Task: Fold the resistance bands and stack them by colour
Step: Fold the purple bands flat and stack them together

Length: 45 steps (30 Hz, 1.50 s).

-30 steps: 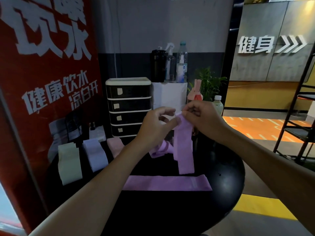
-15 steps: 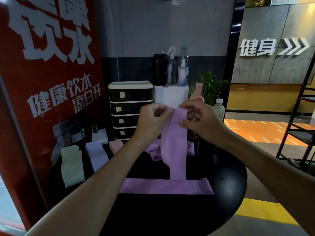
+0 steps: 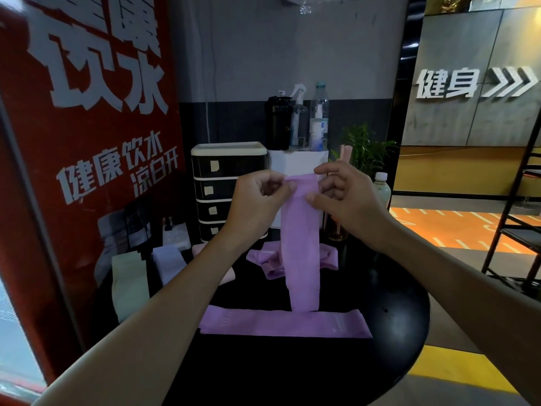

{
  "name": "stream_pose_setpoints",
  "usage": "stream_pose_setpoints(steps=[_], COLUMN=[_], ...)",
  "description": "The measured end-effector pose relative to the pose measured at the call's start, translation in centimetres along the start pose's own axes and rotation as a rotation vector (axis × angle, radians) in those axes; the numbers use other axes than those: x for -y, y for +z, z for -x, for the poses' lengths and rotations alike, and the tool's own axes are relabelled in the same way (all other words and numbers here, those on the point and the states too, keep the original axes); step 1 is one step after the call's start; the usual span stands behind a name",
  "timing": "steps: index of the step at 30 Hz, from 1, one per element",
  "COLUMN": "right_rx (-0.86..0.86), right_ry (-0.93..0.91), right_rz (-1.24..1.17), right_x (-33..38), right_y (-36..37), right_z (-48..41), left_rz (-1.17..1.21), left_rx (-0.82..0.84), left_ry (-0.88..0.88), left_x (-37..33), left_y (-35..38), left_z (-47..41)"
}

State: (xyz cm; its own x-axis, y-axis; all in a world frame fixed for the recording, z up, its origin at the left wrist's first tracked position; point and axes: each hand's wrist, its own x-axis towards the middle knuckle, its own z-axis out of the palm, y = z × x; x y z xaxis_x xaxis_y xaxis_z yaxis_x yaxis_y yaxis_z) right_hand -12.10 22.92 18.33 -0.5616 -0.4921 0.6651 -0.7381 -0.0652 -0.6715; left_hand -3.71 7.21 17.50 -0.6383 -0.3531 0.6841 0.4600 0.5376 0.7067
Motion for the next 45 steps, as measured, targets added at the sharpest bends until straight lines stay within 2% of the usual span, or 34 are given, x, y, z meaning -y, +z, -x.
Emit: stream_pose_setpoints(steps=[14, 23, 29, 39, 45], right_rx=[-0.048, 0.085, 0.081, 0.108, 0.031], right_ry=[-0.116, -0.07, 0.021, -0.021, -0.074], right_rz=[0.204, 0.039, -0.081, 0.038, 0.039], right_x=[0.4, 1.2, 1.3, 1.8, 1.8], right_y=[0.0, -0.1, -0.1, -0.6, -1.3], right_z=[-0.6, -0.4, -0.3, -0.8, -1.2], left_rz=[-0.08, 0.059, 0.124, 0.196, 0.159], left_rx=[-0.012, 0.167, 0.157, 0.268, 0.336], left_ry=[-0.049, -0.129, -0.185, -0.285, -0.266], left_x=[-0.5, -0.7, -0.6, 0.0, 0.5], left_y=[-1.0, -0.4, 0.5, 0.5, -0.1], left_z=[0.2, 0.5, 0.8, 1.3, 1.8])
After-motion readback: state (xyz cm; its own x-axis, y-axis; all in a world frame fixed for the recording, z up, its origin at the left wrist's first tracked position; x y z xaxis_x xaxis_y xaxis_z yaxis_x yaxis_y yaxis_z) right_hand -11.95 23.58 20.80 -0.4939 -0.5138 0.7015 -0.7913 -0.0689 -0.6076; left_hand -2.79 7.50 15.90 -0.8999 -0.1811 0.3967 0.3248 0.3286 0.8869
